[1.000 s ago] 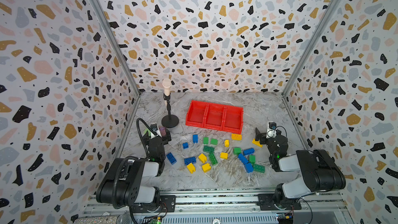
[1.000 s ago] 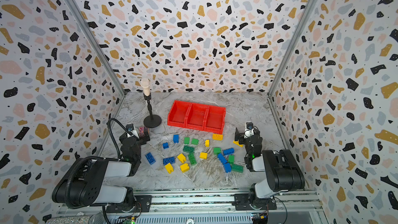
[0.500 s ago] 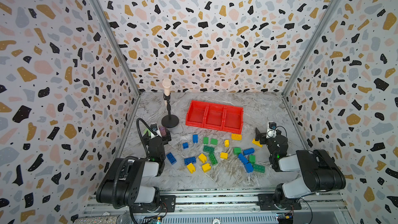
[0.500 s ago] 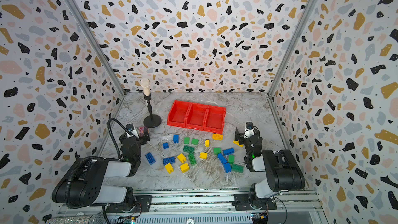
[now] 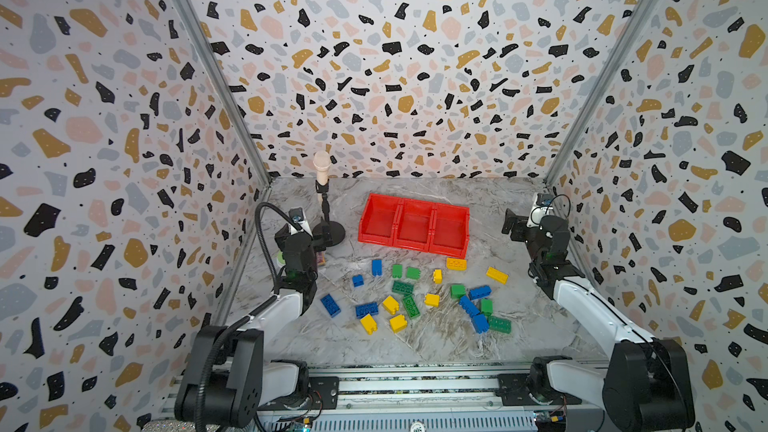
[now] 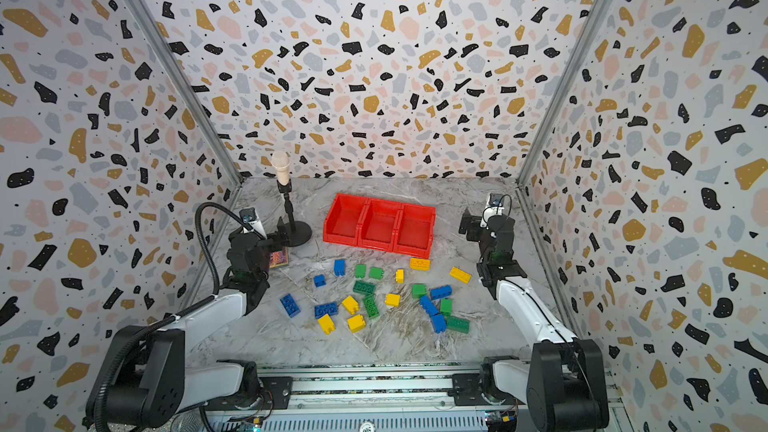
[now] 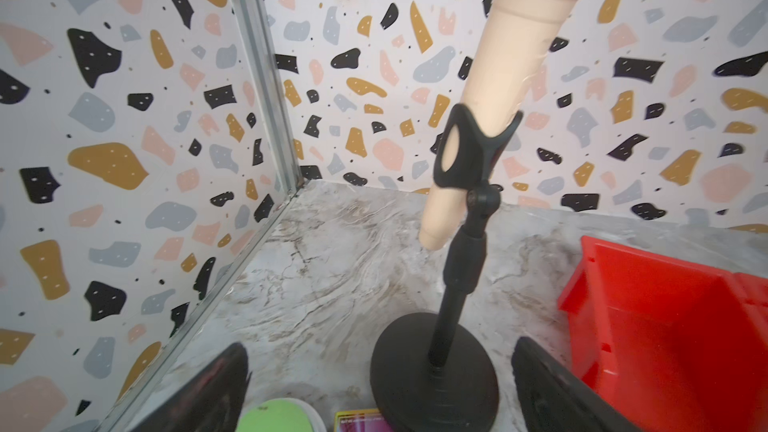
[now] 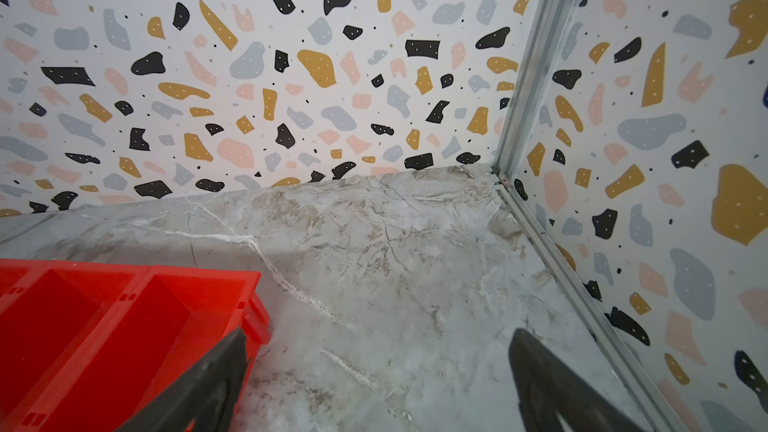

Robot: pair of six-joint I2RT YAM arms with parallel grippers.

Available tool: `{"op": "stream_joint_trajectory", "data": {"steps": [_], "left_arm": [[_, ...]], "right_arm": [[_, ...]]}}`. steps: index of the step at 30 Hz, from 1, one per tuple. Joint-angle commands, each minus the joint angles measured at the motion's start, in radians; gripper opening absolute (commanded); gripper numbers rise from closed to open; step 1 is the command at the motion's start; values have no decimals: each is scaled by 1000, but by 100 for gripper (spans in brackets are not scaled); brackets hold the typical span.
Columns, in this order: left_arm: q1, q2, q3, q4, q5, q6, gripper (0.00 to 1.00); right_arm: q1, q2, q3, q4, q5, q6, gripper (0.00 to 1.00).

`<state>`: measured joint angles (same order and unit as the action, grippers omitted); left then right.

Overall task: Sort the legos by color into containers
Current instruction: 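Move the right gripper over a yellow brick while the left arm reaches toward the bricks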

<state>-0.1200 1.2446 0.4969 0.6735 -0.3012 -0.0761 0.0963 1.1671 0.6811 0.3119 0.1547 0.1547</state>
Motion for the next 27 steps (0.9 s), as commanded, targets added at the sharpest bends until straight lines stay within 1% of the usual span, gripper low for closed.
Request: {"op": "stream_joint_trajectory", "data": {"steps": [1,4,7,12,15,19,20,22,24,27], "left_arm": [[-43,-36,61,-126,86,-45,100],[-151,-68,84,-174,48,-22,100],[-285,-89,91,-179,16,-32,100],[-490,-61,132,-181,-31,-66,100],[-583,-26,159,-176,-39,-74,100],[-669,16,190,-165,-52,-77,100],[-682,24,197,-163,-51,-76,100],[-709,39,209,-163,-53,-75,100],[-728,52,219,-163,-55,-75,100],[-746,65,226,-157,-58,-76,100]], "right_arm": [[10,-40,6,-303,46,79,100],[10,-61,10,-402,60,116,97],[10,-62,17,-495,61,149,95],[11,-18,42,-617,-22,168,91],[11,24,49,-658,-60,167,87],[11,95,55,-675,-105,167,85],[12,113,59,-675,-125,167,83],[14,153,69,-678,-158,188,83],[17,191,82,-694,-156,253,84],[40,209,82,-690,-158,354,88]]}}
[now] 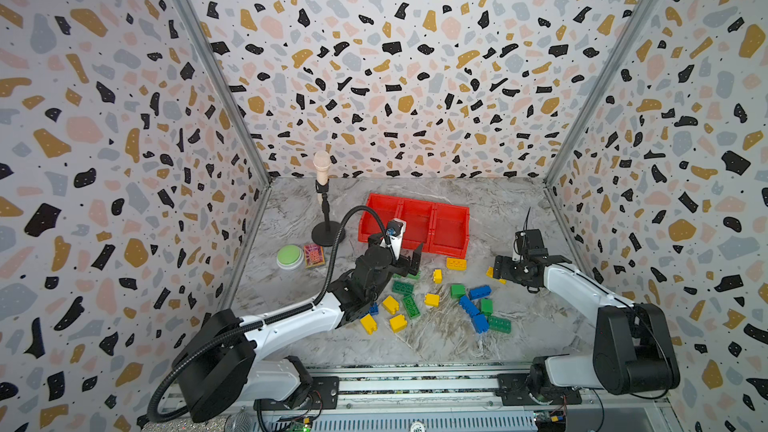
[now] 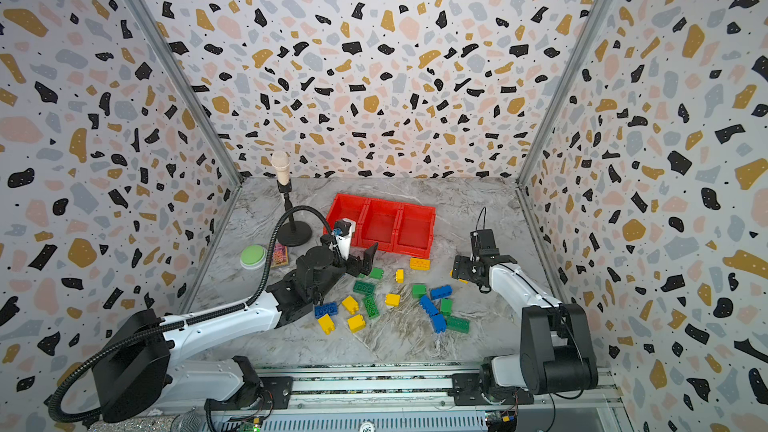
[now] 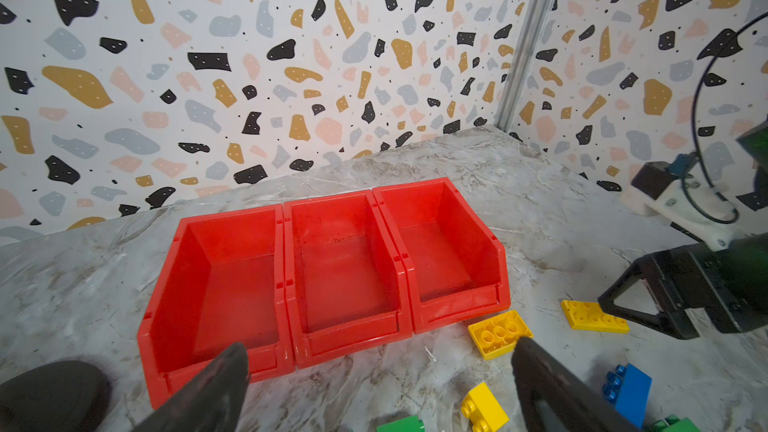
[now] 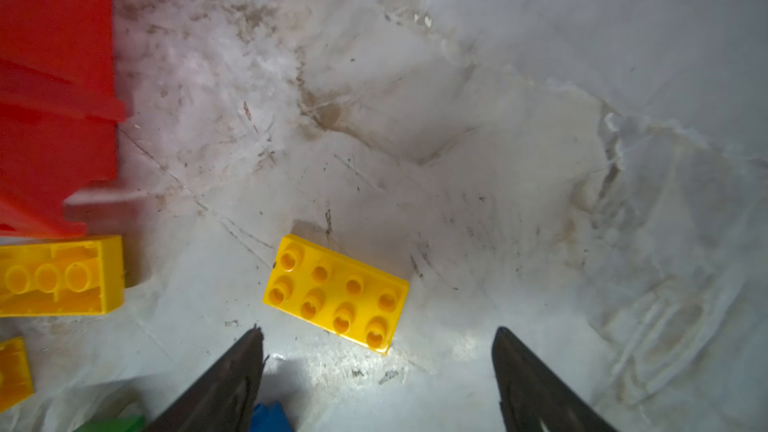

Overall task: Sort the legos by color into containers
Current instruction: 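Move the right gripper over a yellow brick while the left arm reaches toward the bricks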

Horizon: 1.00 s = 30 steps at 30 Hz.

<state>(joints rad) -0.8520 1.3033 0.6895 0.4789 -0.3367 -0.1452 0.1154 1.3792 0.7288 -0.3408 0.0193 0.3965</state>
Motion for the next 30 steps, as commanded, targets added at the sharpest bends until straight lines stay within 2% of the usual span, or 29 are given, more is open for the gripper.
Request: {"op": "stream_joint_trajectory", "data": {"steps": [1,6,15,21,30], "left_arm": [[-20,8,32,37,-25,-7,100],[-27,8,28,41,-29,-3,100],[-28,-8,11,51,-29,47,100],[-27,-21,-3,45,-42,81,100],[-28,-45,-21,32,-35,92,100]], "right_arm": [[36,-6,30,-31,-13,138,88],[116,27,53,-56,90,273,90],[194,145,149,-191,270,435,91],[193,171,145,-159,253,450,91],[135,188,123,-56,165,369,82]]}}
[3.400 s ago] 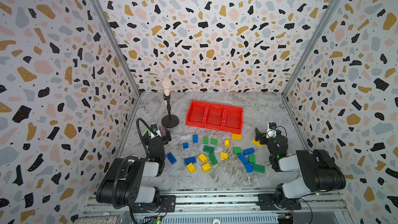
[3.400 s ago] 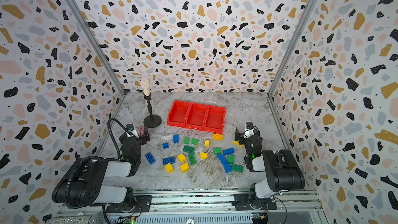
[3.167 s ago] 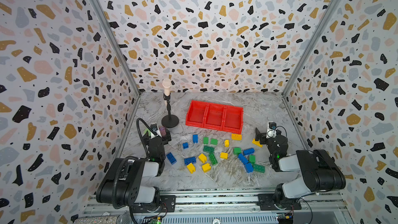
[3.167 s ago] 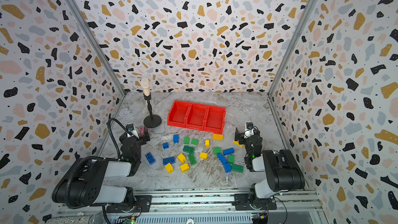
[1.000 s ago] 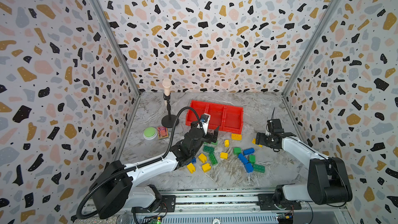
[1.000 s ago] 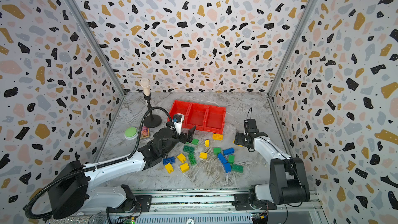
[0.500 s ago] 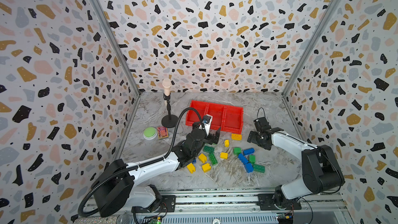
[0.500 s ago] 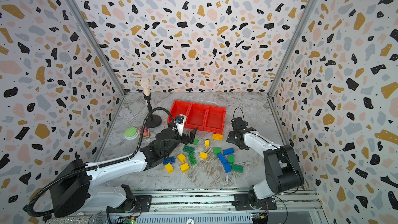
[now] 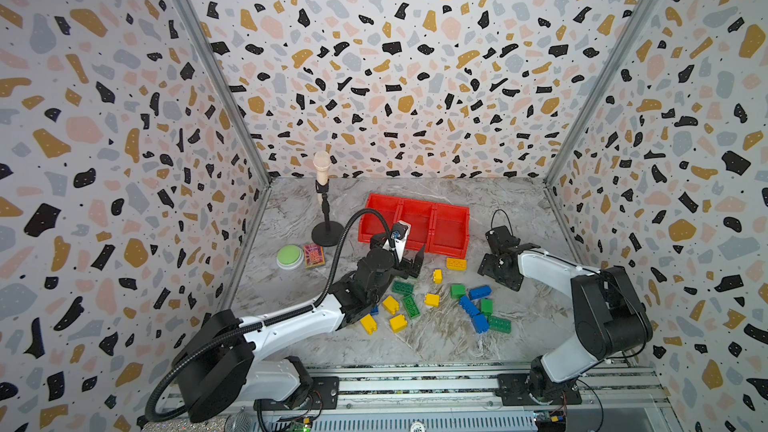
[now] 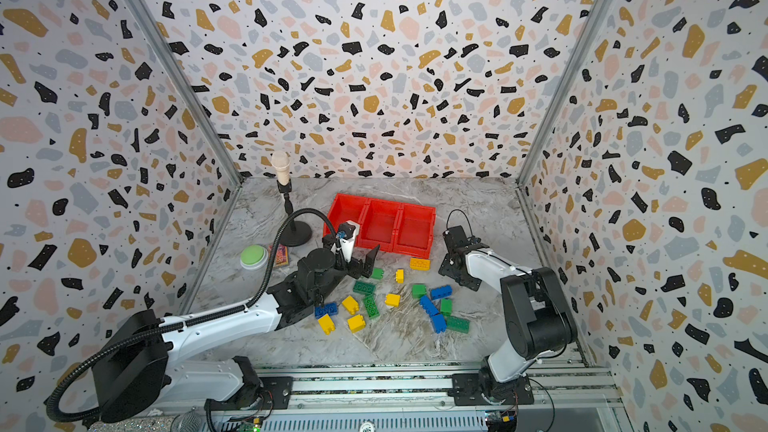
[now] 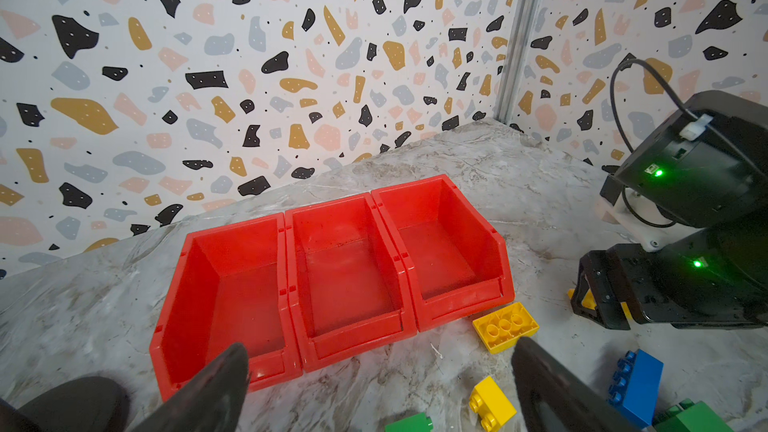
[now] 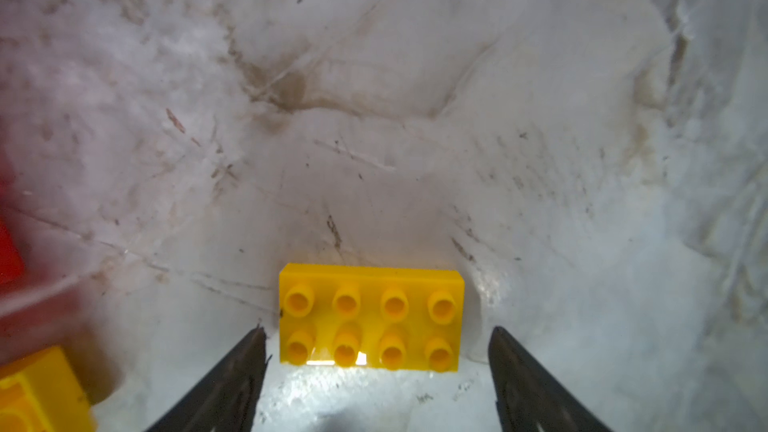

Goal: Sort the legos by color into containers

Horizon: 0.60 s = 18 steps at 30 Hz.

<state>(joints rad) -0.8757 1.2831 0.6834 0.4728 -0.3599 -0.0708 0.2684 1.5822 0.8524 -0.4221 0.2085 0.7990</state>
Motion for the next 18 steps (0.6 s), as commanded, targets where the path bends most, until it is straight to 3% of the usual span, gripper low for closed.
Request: {"op": "stream_joint_trajectory", "data": {"steps": [1,18], "left_arm": [[-4,-25,-16,38,-15,19,100],[-3,-45,-3,-11,-32,-15,100]], "right_arm": [[-23,-18,-5,30,-29,-42,81],[-40,10,-35,58,-133,-143,72]]}}
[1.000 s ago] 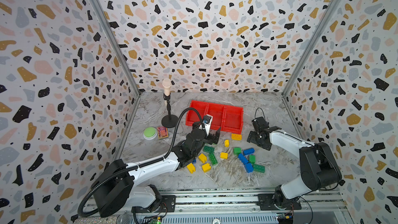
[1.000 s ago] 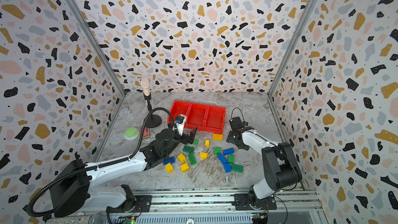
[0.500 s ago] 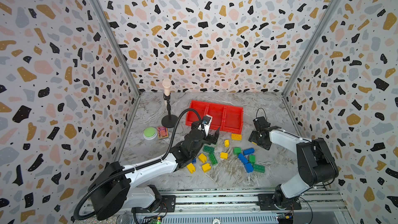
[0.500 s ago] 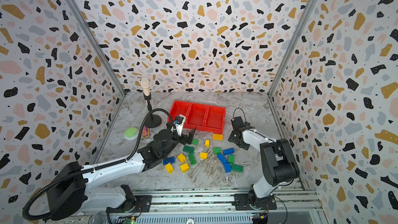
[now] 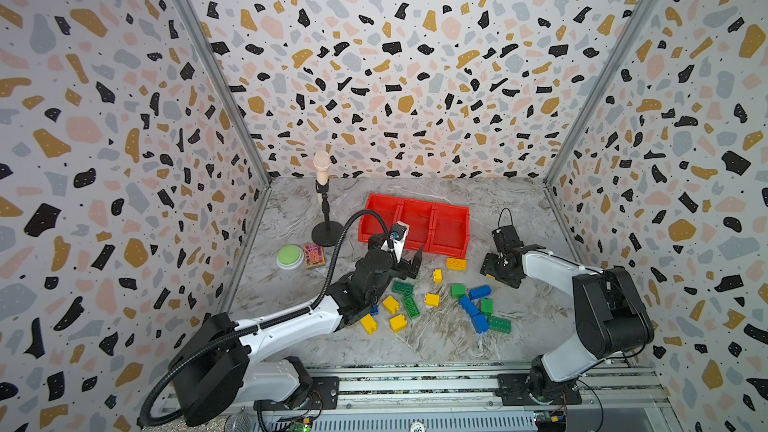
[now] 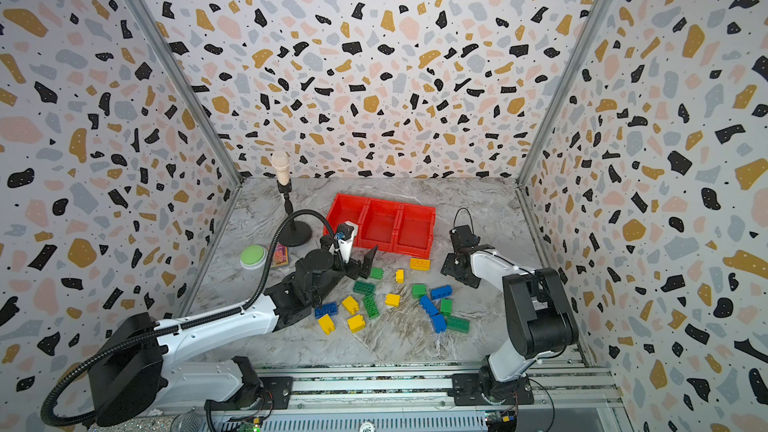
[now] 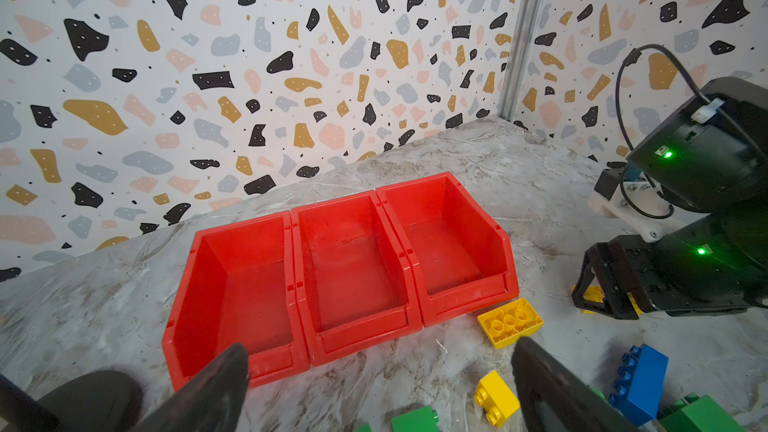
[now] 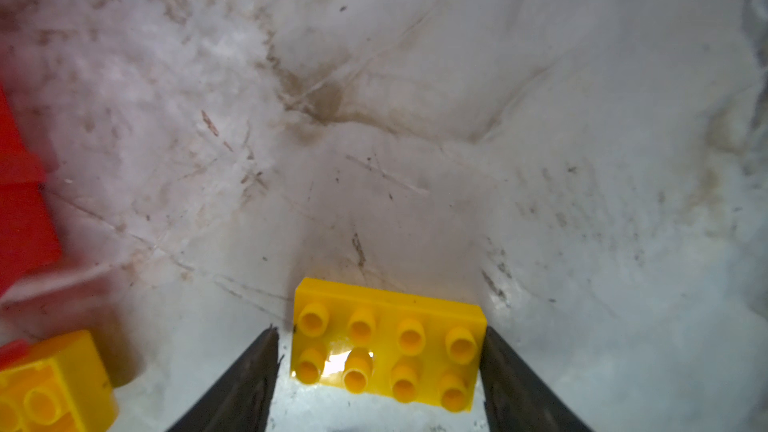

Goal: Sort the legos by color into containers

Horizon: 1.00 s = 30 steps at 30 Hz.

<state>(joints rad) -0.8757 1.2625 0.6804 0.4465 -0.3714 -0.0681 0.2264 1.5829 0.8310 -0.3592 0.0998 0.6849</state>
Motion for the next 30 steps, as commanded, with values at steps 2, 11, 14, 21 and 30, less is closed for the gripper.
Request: {"op": "stream_joint_trajectory", "data": {"steps": [2,11,14,21,30], "left_arm": [[-3,-29,-4,15,-26,-34,100],[-4,-36,11,-26,-56,-80,100],[-4,-52,14,-49,-73,-85,100],[-4,-95,13,-95,-126,-96,100],[-4,-133,-9,-117,-157,-94,100]], "right_arm": [[2,20,-12,-7,-17,-43,65],[17,17,31,-54,4,-118,49],[39,-24,84,-98,14,-134,49],[93,-44,286,-167,8,-150,50],[115,10,342,-214,-11,-150,64]]}}
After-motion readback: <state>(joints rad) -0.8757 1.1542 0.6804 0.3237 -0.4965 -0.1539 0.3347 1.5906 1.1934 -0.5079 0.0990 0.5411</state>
